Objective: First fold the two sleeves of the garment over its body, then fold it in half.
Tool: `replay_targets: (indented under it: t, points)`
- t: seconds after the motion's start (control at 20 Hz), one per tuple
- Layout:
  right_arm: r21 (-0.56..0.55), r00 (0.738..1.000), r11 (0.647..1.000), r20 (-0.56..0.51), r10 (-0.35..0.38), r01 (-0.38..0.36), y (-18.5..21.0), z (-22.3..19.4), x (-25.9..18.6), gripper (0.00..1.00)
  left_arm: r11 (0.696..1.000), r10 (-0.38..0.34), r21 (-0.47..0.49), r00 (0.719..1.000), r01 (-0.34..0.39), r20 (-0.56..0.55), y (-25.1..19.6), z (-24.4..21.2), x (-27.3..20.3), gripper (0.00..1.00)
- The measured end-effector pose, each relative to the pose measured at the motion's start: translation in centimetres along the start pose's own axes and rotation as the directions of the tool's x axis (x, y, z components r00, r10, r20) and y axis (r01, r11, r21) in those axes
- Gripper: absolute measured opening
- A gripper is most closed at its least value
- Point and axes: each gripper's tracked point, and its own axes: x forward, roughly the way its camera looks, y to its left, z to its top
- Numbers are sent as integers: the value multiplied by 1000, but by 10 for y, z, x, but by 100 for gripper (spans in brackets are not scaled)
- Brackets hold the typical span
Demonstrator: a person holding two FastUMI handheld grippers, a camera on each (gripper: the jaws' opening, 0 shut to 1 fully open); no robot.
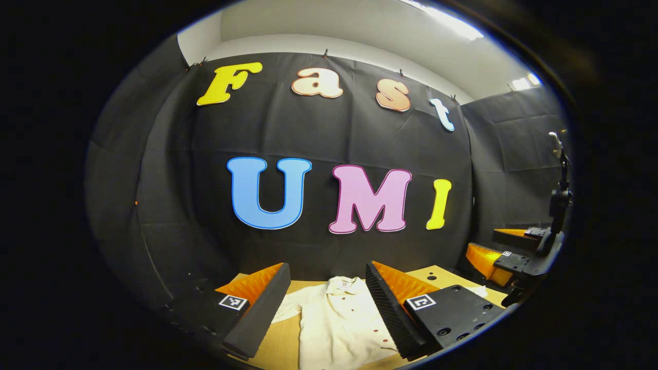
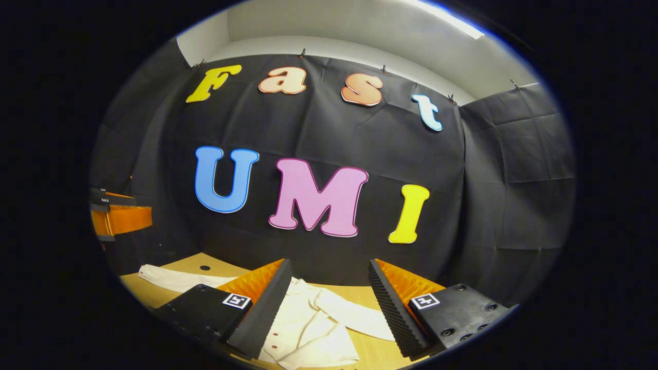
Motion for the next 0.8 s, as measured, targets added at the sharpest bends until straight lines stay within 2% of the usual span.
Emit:
replay_targets:
  t: [0.25, 0.45, 0.7, 0.8]
  points:
    - [-14, 996, 999, -86, -33, 32, -30, -42, 51, 96, 1000, 24, 0, 999, -24, -28, 0, -10, 7, 96]
    - [-9, 987, 996, -130, -90, 90, -69, -79, 94, 96, 998, 65, 2, 997, -65, -44, 3, -14, 16, 96]
    - [-36, 964, 989, -222, -148, 143, -124, -144, 137, 97, 994, 106, 4, 990, -107, -91, -3, -33, 36, 96]
    - [-41, 946, 982, -264, -187, 183, -151, -171, 148, 97, 992, 124, 3, 986, -124, -112, -8, -41, 45, 96]
